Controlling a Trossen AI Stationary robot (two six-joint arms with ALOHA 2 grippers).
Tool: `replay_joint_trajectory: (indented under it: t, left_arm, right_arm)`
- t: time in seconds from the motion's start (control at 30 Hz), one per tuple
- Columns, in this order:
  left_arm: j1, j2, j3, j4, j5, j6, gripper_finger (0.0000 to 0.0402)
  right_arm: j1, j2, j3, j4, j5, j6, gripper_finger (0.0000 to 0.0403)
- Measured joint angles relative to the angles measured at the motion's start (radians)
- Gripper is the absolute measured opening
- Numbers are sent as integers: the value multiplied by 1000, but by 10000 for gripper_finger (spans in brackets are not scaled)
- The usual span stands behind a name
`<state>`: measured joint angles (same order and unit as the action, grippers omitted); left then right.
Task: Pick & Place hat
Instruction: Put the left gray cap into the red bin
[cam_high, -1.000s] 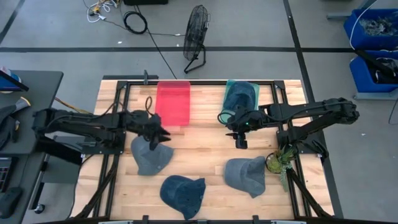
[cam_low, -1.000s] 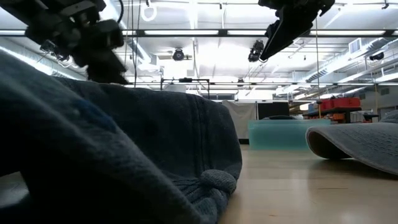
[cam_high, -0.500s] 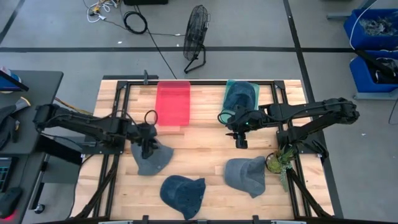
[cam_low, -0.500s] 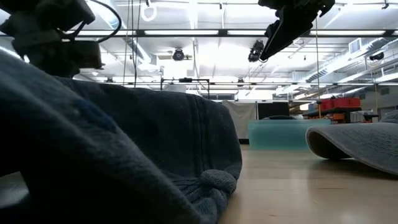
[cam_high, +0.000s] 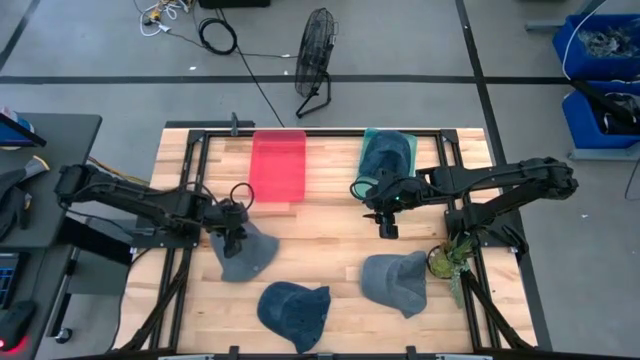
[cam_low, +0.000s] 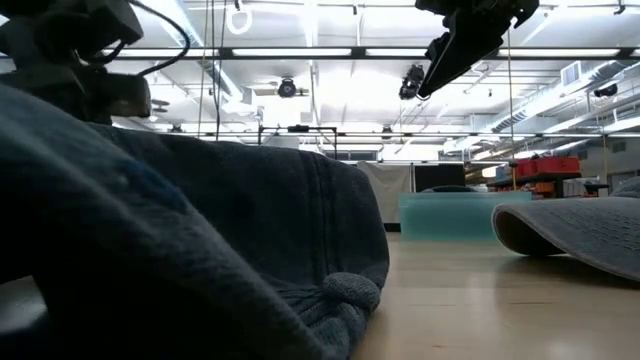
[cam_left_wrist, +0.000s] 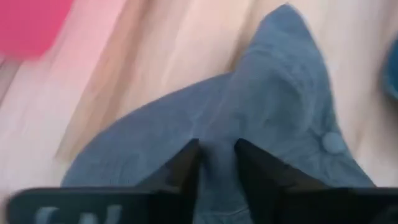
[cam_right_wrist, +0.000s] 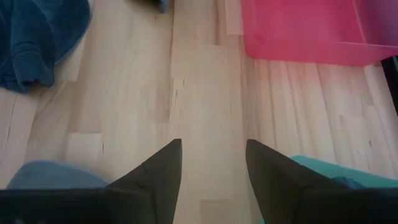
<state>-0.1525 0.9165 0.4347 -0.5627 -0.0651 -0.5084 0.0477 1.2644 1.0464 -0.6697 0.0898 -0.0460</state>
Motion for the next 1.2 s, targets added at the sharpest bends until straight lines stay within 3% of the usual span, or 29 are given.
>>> replay_joint_trajectory:
  t: [0.07,0.13,0.27,0.43,0.63,0.97,1.1,1.2]
  left_arm:
    - [-10,0,0,41,8,28,39]
    - [-16,0,0,93,22,53,13]
    - [-26,0,12,194,25,156,6]
    - [-20,0,133,181,-28,338,4]
    - [33,0,300,145,-78,790,4]
    - [341,25,379,149,-89,1333,3]
    - [492,101,379,177,-79,1417,3]
    - [590,189,378,241,-10,1432,2]
  right_arm:
    - [0,0,0,0,0,0,182]
    - [0,0,0,0,0,0,182]
    - [0,0,0,0,0,-22,182]
    - [0,0,0,0,0,-26,182]
    - [0,0,0,5,0,-27,182]
    - [0,0,0,16,0,-30,182]
    - [0,0,0,49,0,-63,182]
    - [0,0,0,68,0,-93,182]
